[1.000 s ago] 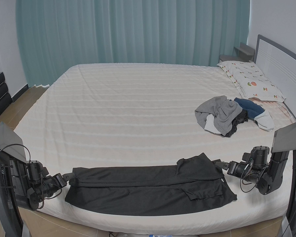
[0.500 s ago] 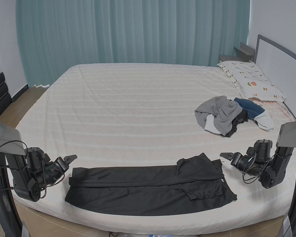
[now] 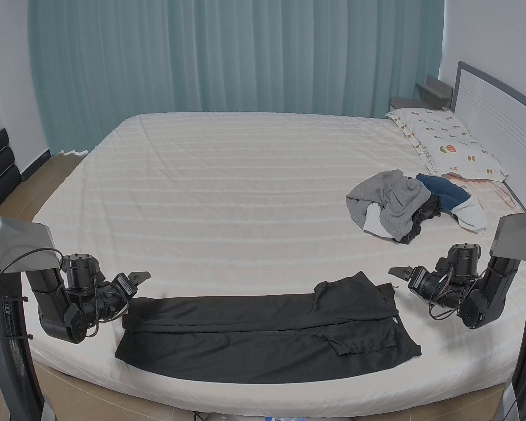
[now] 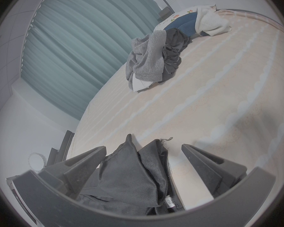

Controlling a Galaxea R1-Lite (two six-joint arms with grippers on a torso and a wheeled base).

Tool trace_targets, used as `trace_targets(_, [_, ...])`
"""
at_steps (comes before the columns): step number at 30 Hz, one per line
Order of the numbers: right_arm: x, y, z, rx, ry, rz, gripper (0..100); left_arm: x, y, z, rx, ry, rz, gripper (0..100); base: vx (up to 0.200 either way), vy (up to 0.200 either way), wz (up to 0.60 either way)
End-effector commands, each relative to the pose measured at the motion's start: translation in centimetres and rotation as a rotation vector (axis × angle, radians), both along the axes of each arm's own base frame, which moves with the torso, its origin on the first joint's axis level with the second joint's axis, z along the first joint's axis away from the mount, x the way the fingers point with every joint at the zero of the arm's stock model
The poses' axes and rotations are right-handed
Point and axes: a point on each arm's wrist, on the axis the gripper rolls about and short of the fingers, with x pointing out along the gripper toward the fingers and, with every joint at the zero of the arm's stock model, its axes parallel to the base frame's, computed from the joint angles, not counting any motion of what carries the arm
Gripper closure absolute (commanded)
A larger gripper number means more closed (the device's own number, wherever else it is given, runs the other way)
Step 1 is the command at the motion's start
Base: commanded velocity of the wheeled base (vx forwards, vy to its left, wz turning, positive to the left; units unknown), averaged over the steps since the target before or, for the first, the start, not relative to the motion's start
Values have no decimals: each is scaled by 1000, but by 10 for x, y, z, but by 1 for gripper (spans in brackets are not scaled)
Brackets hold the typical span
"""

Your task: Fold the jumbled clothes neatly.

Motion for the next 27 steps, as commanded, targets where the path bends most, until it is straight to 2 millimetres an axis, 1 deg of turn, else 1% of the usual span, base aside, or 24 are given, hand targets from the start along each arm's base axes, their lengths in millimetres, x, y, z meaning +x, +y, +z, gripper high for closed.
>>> trace_targets(1, [0, 3, -1, 1, 1, 9, 0, -1, 0, -5, 12, 14, 2, 0, 0, 0, 0])
trace_targets(9, [0, 6, -3, 0, 6, 16, 0, -7, 0, -8, 51, 36, -2, 0, 0, 0, 0])
trace_targets(14, [4, 9, -7, -2, 10, 22, 0, -7, 0, -8, 66, 33, -11, 0, 0, 0, 0])
trace_targets(15, [6, 11, -10, -1, 24, 28, 0, -5, 0, -9, 66, 32, -11, 100, 0, 0, 0])
trace_targets(18, [9, 13, -11, -2, 39, 30, 0, -4, 1, -11, 74, 36, 4, 100, 0, 0, 0])
trace_targets(24, [16, 29, -15, -7, 55, 69, 0, -5, 2, -13, 93, 40, 37, 100, 0, 0, 0])
trace_targets(27, [20, 37, -20, -11, 78, 87, 0, -4, 3, -12, 90, 36, 42, 100, 0, 0, 0])
